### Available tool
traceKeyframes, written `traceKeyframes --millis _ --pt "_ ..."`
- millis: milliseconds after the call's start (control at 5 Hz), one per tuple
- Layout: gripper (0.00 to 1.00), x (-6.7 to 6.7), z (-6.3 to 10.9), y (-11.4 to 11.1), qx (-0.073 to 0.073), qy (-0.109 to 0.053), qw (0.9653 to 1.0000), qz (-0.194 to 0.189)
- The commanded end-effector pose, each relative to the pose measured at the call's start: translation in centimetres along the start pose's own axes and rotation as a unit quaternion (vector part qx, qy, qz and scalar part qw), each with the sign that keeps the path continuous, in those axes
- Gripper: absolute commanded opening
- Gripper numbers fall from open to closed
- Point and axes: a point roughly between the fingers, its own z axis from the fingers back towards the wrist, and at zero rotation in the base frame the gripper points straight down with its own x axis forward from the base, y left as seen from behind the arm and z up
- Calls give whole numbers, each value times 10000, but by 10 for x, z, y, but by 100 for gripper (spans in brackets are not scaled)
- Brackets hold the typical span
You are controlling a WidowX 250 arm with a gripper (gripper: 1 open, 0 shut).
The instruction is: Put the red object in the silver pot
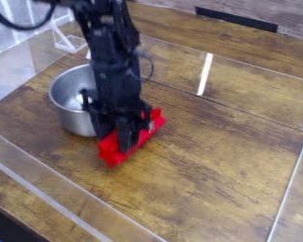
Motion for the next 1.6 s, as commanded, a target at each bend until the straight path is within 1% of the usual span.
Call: traceKeyframes --millis 0,200,400,600,1000,1400 --pt "0 14 66 4 66 -633 9978 197" --pt "0 30 77 4 54 -684 9973 277" --pt "0 26 68 11 80 -619 9978 207" --pt "0 21 65 16 112 -551 9984 62" --pt "0 21 66 25 129 -474 9984 263" --pt "0 31 64 35 150 -408 9977 525"
